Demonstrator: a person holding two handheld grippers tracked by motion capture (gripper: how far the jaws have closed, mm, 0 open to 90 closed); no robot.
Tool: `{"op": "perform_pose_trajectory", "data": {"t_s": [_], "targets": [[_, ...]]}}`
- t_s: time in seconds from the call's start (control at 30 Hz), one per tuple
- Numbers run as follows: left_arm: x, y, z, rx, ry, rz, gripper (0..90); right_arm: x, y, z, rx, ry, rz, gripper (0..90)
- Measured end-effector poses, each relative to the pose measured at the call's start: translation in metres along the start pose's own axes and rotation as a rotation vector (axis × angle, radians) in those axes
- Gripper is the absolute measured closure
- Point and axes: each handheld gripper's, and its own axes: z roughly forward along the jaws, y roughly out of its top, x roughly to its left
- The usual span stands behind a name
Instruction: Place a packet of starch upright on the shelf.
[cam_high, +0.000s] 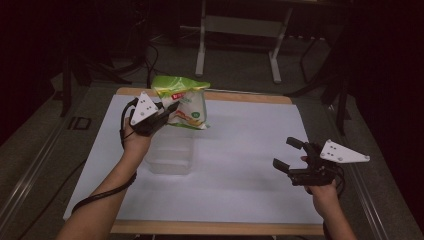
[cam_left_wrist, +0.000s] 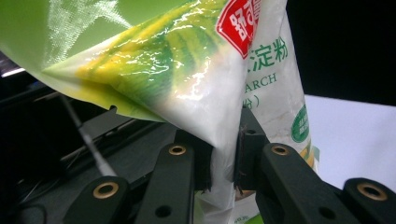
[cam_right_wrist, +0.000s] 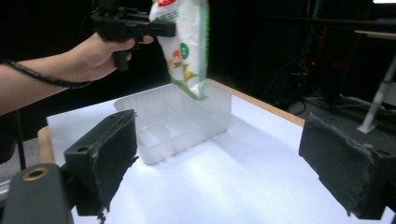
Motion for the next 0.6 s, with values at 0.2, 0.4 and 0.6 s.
{"op": "perform_pose_trajectory", "data": {"t_s": [0.2, 0.4, 0.6], "targets": [[0.010, -0.016, 0.002, 0.014, 0.027, -0.037, 80.2, -0.004, -0.007, 0.000, 0.008, -0.023, 0.010, 13.8], [0.016, -0.038, 0.006, 0.052, 0.058, -0.047, 80.2, -0.008, -0.015, 0.000, 0.017, -0.023, 0.032, 13.8], [0.016, -0.052, 0.009, 0.093, 0.057, -0.055, 80.1, -0.012, -0.020, -0.001, 0.020, -0.028, 0.052, 13.8]]}}
